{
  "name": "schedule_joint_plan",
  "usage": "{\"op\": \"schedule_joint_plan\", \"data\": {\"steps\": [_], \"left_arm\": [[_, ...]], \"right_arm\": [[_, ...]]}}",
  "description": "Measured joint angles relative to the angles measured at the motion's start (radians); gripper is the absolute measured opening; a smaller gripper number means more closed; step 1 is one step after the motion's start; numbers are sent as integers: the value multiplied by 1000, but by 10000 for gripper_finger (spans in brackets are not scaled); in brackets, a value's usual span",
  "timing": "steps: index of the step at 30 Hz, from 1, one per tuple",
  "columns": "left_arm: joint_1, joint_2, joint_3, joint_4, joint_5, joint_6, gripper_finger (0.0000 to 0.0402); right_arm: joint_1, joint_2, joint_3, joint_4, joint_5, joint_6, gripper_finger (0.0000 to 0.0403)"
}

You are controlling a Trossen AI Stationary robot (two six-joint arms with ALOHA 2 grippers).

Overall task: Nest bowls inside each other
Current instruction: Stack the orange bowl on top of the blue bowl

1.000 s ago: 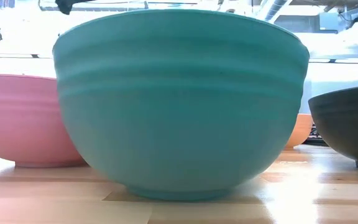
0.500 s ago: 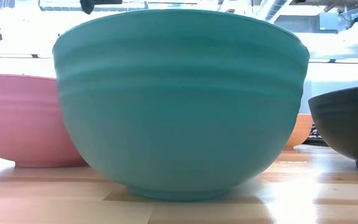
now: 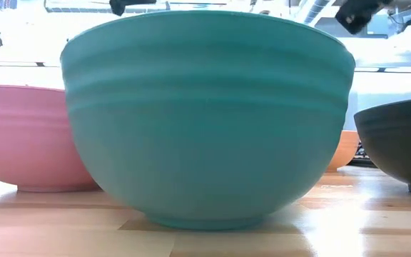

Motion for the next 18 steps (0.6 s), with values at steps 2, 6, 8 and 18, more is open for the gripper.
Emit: {"op": "schedule_joint_plan", "data": {"steps": [2, 6, 8, 18], "left_arm": [[0, 16, 0, -7, 6, -36, 153], [-12, 34, 0, 31, 39, -65, 153], [-20, 33, 0, 80, 44, -64, 153], [-52, 27, 0, 120, 33, -20, 153]], "right_arm": [[-11, 16, 0, -45, 0, 0, 33], [-31, 55, 0, -117, 3, -64, 33], [-41, 78, 0, -130, 4, -135, 33], [-85, 253, 0, -121, 46, -519, 33]]}}
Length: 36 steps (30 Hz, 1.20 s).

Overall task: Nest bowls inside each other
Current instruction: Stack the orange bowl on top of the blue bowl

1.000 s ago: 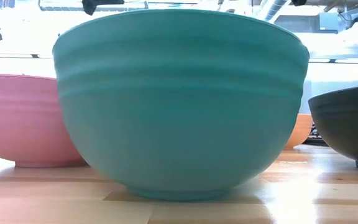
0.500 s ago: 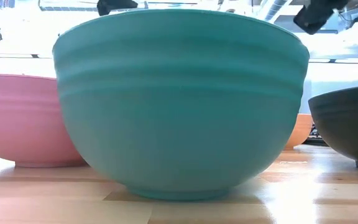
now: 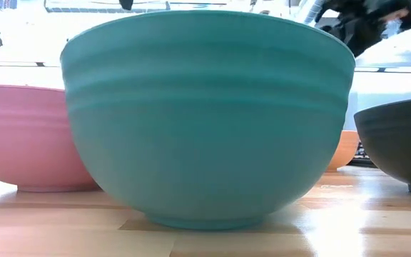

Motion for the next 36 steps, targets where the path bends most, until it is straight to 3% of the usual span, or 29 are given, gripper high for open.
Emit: {"op": "schedule_joint_plan", "data": {"steps": [5, 12, 21, 27, 36], "left_arm": [[-2, 2, 0, -70, -3, -8, 153], [-2, 2, 0, -82, -3, -8, 153], [-2, 2, 0, -82, -3, -10, 153], [-2, 2, 0, -82, -3, -10, 153], [-2, 2, 0, -82, -3, -10, 153]], "right_arm": [[-18, 109, 0, 85, 3, 52, 33], [-90, 276, 0, -57, 4, 13, 36], [-190, 335, 0, -111, 62, 121, 73], [-154, 335, 0, -145, 12, 146, 87], [-60, 344, 0, -114, 39, 118, 88]]}}
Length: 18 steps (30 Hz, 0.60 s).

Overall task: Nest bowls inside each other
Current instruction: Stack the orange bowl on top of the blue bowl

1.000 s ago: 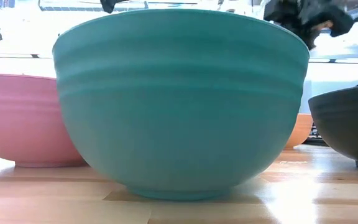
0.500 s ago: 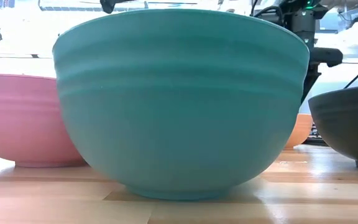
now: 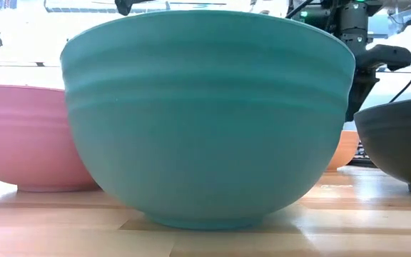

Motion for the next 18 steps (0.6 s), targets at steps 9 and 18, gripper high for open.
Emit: {"op": "schedule_joint_plan", "data": {"steps": [9, 18], "left_arm": [[0, 0, 0, 0, 0, -8, 153], [0, 0, 0, 0, 0, -4, 153]], "right_arm": [[1, 0, 0, 75, 19, -10, 88], [0, 0, 0, 82, 13, 9, 88]]}}
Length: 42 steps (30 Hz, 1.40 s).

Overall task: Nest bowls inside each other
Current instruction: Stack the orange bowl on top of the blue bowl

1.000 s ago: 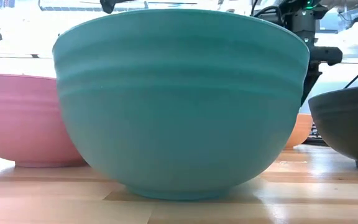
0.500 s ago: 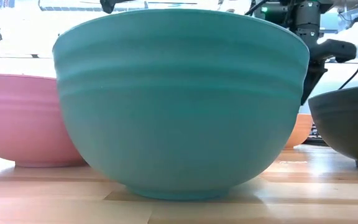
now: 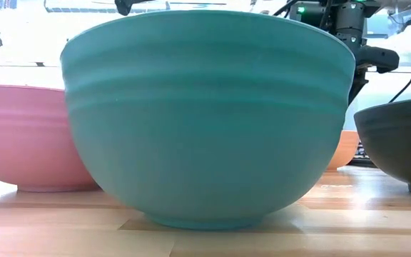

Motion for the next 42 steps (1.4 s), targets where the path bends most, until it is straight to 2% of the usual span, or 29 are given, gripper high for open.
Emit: {"op": "schedule_joint_plan", "data": {"steps": [7, 21, 26, 29, 33, 38, 42], "left_arm": [[0, 0, 0, 0, 0, 0, 153], [-3, -5, 0, -6, 6, 5, 153], [-3, -8, 0, -11, 6, 5, 153], [-3, -8, 0, -11, 6, 5, 153], [-3, -8, 0, -11, 6, 5, 153], [-3, -8, 0, -11, 5, 4, 153], [-3, -8, 0, -11, 5, -11, 153]], "right_arm": [[1, 17, 0, 24, -1, -7, 88], [10, 170, 0, 97, -2, 0, 88], [5, 180, 0, 126, 4, 1, 86], [5, 175, 0, 144, 46, 20, 67], [5, 169, 0, 145, 80, 29, 16], [41, 169, 11, 157, 81, 65, 11], [105, 169, 119, 143, 118, 94, 11]]}}
